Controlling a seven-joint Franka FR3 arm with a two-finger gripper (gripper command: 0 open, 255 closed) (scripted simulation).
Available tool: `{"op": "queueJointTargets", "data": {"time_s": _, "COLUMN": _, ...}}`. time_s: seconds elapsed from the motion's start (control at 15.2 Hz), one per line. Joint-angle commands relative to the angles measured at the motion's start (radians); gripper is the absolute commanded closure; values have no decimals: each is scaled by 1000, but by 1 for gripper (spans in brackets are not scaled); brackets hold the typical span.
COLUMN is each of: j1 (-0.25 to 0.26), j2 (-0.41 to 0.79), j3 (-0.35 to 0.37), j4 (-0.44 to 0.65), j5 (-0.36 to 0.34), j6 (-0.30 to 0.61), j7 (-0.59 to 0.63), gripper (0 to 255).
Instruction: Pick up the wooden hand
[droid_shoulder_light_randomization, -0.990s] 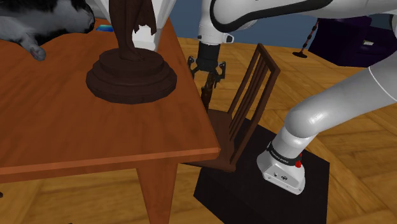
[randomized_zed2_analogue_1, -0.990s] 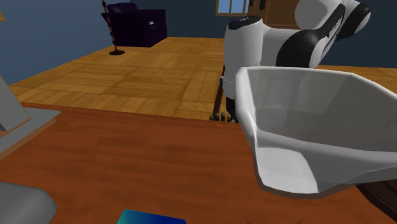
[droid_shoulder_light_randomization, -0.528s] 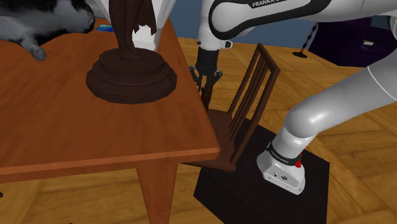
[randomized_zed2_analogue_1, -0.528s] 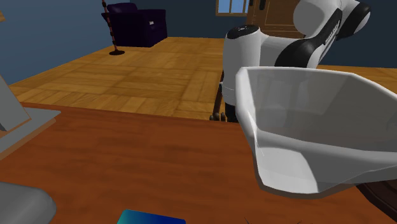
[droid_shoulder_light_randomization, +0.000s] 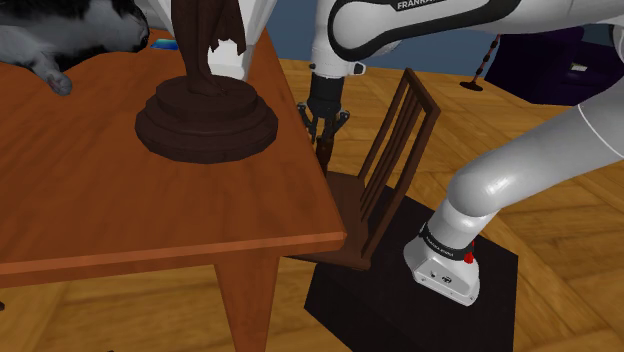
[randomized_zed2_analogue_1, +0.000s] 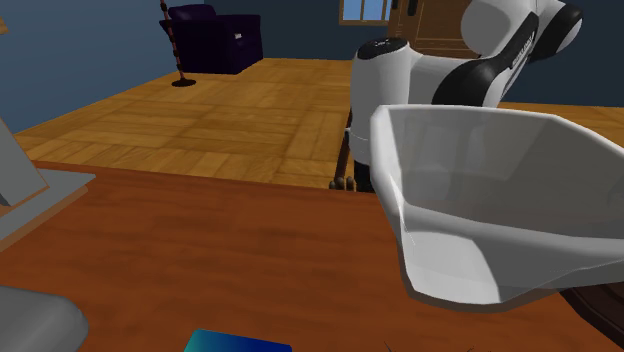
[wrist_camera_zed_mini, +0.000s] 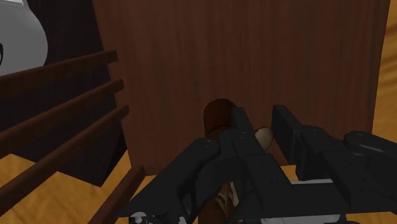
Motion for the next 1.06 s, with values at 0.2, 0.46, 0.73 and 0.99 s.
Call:
{"op": "queueJointTargets", "data": {"time_s": 0.2, "j1": -2, "j2": -14, "j3": -13, "j4": 49, "j5": -6, "j6": -64, "j7": 2, "gripper": 255}}
{"op": "queueJointTargets", "data": {"time_s": 0.46, "j1": -4, "j2": -22, "j3": -23, "j4": 96, "j5": -12, "j6": -119, "j7": 5, "gripper": 255}}
{"op": "queueJointTargets", "data": {"time_s": 0.73, "j1": -7, "j2": -26, "j3": -32, "j4": 146, "j5": -18, "j6": -173, "j7": 9, "gripper": 255}}
{"op": "queueJointTargets", "data": {"time_s": 0.99, "j1": -8, "j2": -27, "j3": -36, "j4": 174, "j5": -21, "j6": -201, "j7": 12, "gripper": 255}}
